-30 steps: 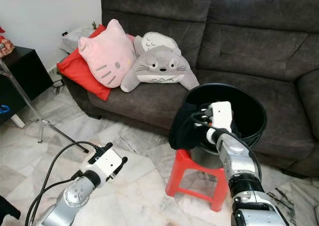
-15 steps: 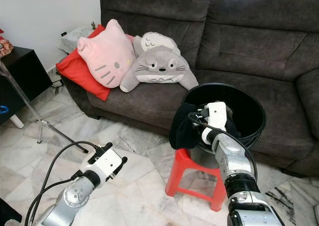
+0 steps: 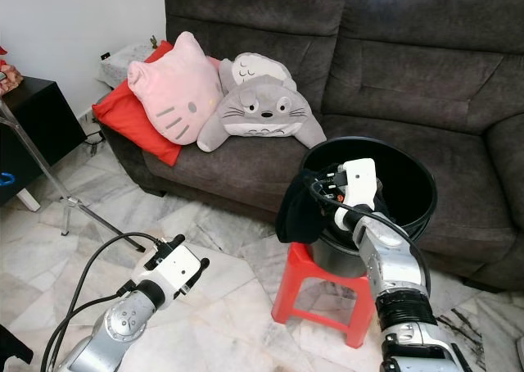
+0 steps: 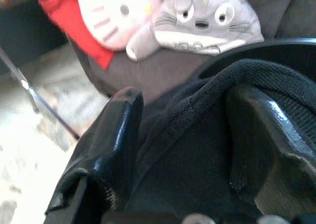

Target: Hang hanger

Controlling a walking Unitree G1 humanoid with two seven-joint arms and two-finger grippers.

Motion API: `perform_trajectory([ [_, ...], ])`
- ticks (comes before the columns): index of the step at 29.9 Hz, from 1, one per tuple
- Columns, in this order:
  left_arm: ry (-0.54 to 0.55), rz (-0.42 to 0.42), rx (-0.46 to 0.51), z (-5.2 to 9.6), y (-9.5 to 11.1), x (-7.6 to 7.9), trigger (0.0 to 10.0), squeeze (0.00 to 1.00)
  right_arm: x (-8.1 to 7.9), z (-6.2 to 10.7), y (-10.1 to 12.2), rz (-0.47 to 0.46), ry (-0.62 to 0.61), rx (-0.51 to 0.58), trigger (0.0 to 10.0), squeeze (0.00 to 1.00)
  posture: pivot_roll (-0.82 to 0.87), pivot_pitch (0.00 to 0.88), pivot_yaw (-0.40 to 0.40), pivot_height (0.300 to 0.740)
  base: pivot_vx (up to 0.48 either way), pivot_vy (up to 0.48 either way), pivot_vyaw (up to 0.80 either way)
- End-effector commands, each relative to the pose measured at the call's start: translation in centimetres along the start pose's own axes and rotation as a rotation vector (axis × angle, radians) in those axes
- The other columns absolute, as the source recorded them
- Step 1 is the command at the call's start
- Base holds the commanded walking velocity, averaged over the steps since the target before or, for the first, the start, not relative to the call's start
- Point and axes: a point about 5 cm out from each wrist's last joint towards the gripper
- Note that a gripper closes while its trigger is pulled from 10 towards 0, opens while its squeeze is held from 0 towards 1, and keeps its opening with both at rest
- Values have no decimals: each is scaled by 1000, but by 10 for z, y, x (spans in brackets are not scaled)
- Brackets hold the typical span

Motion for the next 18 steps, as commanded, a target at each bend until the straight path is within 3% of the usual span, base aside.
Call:
perform_trajectory([
  [1,-23,-26,3,0,0,2,10000,0,-2,2,-2,48,23,-34,10000,0,-50,0,19,740,0,0,0],
  [6,-24,-27,2,0,0,3,10000,0,-3,2,-3,90,42,-70,10000,0,-50,0,19,740,0,0,0],
  [7,-25,-28,2,0,0,3,10000,0,-6,1,-4,120,73,-92,10000,659,-50,0,17,740,0,0,0],
  [8,-25,-27,2,0,0,3,10000,0,-8,1,-4,135,90,-103,10000,902,-50,0,16,740,0,0,0],
  [9,-26,-27,1,0,0,3,10000,0,-10,2,-6,174,117,-124,10000,996,-50,0,16,740,0,0,0],
  [13,-27,-27,0,0,0,4,10000,0,-13,6,-10,283,175,-175,10000,988,-50,0,16,740,0,0,0],
  [15,-28,-28,0,0,0,4,10000,0,-12,9,-7,303,180,-174,10000,918,-54,0,17,740,0,0,0],
  [16,-28,-28,-1,0,0,4,10000,0,-11,10,-5,314,185,-167,10000,227,-54,0,17,740,0,0,0],
  [17,-29,-28,-1,0,0,4,10000,0,-10,11,-2,328,193,-160,10000,0,-54,0,17,740,0,0,0],
  [18,-29,-28,-1,0,0,4,10000,0,-10,14,2,343,205,-154,10000,0,-54,0,17,740,0,0,0],
])
Point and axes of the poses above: a point about 5 cm out from each wrist's last joint towards the gripper, its own z axis pointing back from the gripper into the wrist, its own y axis along the axis of the wrist's last joint, x = y × z, and after that the axes turned 10 degrees about z, right-handed
